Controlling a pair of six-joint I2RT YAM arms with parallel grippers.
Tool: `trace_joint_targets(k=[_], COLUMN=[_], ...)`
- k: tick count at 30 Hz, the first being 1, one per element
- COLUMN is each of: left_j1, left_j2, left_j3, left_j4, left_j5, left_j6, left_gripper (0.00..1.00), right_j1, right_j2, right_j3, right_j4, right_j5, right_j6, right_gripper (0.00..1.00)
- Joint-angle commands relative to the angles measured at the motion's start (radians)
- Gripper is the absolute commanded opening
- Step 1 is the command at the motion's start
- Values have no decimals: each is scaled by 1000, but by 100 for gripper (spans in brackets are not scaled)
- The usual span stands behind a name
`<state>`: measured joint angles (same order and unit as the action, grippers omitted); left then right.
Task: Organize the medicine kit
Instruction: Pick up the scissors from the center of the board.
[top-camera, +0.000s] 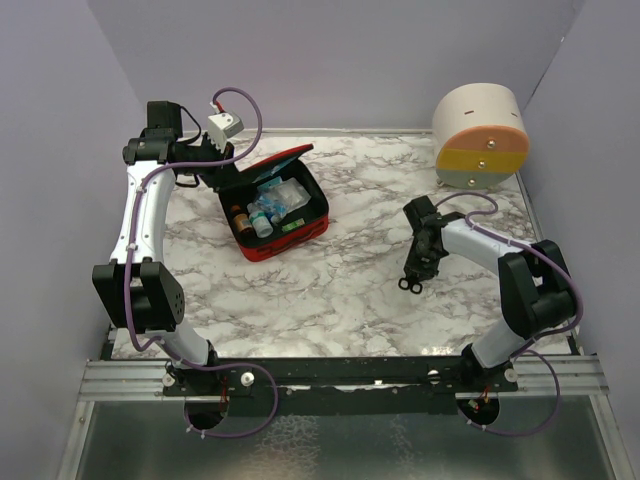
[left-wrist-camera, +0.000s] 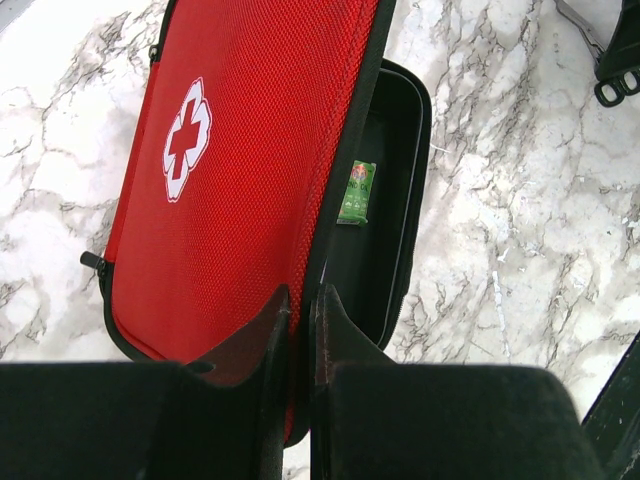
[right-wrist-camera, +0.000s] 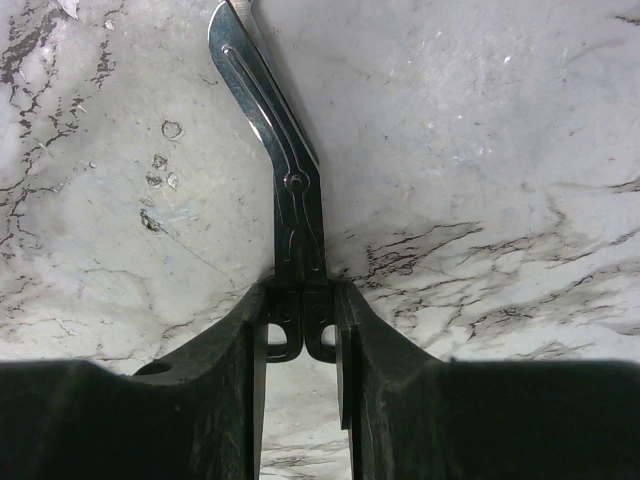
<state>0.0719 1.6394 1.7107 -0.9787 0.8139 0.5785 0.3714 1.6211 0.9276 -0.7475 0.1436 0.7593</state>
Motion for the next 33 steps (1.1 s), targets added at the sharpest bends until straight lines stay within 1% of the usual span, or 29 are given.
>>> trace_joint_targets(k=[1,10,18,24,33], left_j1=[8,7,8,8,7], left_j2=[-35,-36,-36,-37,-33], left_j3=[16,17,21,16,16], left_j4=[-57,-57,-60,-61,-61], left_j5=[-30,-36,-35,-36,-38], left_j6=[-5,0,1,3,-2], left_gripper=[0,0,0,0,0], right_j1=[-2,-2,-2,-2,14], right_j2=[46,6,-1,-7,-34], right_j3=[-37,27,197,347,437], right_j4=[-62,-68,-113,-143,-60], right_j5=[42,46,44,-4,-112], right_j6=[2,-24,-70,-116,-163], right_gripper=[1,1,1,1,1])
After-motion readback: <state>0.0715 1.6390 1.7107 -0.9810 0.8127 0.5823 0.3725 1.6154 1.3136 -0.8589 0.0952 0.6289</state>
